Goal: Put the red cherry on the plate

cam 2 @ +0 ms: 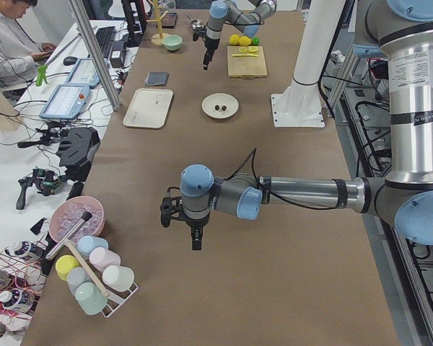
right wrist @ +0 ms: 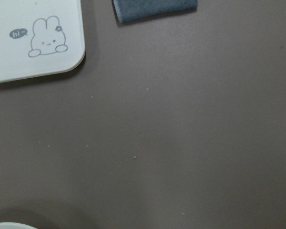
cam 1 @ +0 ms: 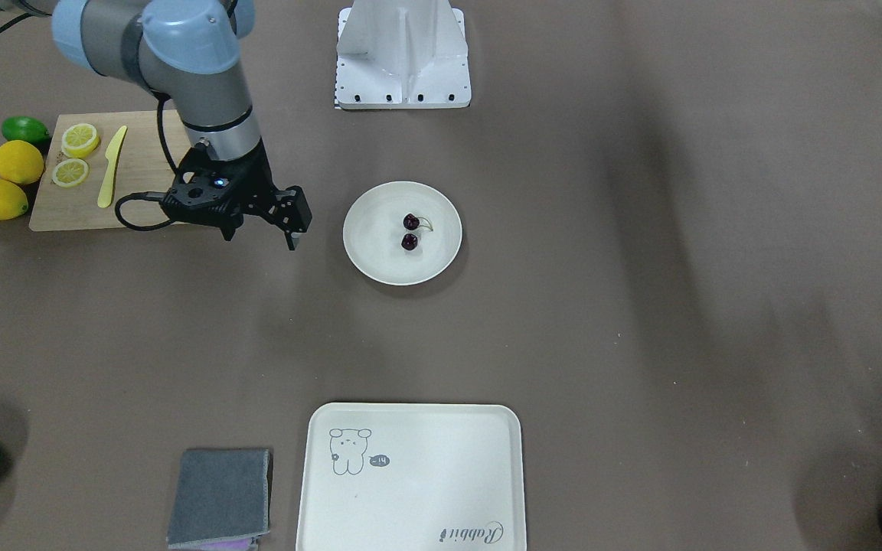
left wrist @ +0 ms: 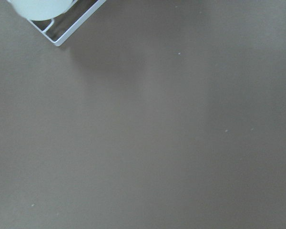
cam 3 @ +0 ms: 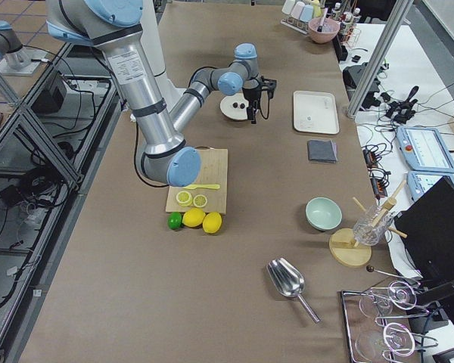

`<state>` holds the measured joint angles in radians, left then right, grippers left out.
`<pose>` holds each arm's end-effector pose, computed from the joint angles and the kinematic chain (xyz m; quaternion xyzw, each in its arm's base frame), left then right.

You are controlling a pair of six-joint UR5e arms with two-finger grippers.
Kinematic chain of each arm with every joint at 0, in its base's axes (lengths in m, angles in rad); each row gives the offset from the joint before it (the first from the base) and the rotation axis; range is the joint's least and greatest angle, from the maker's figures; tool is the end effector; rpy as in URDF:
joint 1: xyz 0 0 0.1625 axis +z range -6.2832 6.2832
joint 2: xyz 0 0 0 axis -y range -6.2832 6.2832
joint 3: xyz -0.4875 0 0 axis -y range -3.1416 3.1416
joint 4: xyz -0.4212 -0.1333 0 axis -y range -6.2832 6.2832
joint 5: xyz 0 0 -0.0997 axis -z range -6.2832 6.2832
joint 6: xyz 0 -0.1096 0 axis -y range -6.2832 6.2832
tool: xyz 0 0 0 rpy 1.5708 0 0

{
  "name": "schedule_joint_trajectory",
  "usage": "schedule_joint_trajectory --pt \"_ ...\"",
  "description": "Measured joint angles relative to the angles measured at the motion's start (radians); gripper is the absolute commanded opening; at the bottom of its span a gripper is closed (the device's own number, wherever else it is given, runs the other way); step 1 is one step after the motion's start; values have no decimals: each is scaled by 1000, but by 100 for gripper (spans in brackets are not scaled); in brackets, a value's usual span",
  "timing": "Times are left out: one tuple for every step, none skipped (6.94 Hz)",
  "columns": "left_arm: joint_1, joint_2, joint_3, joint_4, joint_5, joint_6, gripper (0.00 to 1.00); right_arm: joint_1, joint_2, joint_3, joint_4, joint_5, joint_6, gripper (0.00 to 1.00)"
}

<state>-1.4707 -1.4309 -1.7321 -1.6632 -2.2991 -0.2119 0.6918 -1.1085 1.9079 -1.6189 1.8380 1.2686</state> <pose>-0.0139 -0.4652 0.7062 -0.0027 0.3595 -0.0319 0.9326 -0.4387 -0.4989 0.3061 0.0644 -0.3787 0.1305 0.9140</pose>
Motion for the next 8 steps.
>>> schedule_joint_trajectory --pt "-29 -12 -25 152 34 131 98 72 -45 24 -10 47 -115 100" --pt "-53 -25 -51 252 53 208 98 174 -101 31 -17 117 -280 100" --pt "-63 -28 -70 295 59 237 98 307 -180 25 -21 199 -513 100" --pt "-67 -29 -77 310 60 247 98 439 -266 6 -22 262 -752 100" --pt "-67 -31 -79 314 59 249 98 566 -346 -36 -22 315 -972 100" --pt "-67 -33 -78 314 58 250 98 682 -416 -98 -20 353 -1161 100" --pt "-67 -35 -77 314 57 250 98 778 -479 -149 -16 363 -1300 100" --pt "-67 -36 -77 313 57 250 98 861 -541 -183 -7 362 -1388 100"
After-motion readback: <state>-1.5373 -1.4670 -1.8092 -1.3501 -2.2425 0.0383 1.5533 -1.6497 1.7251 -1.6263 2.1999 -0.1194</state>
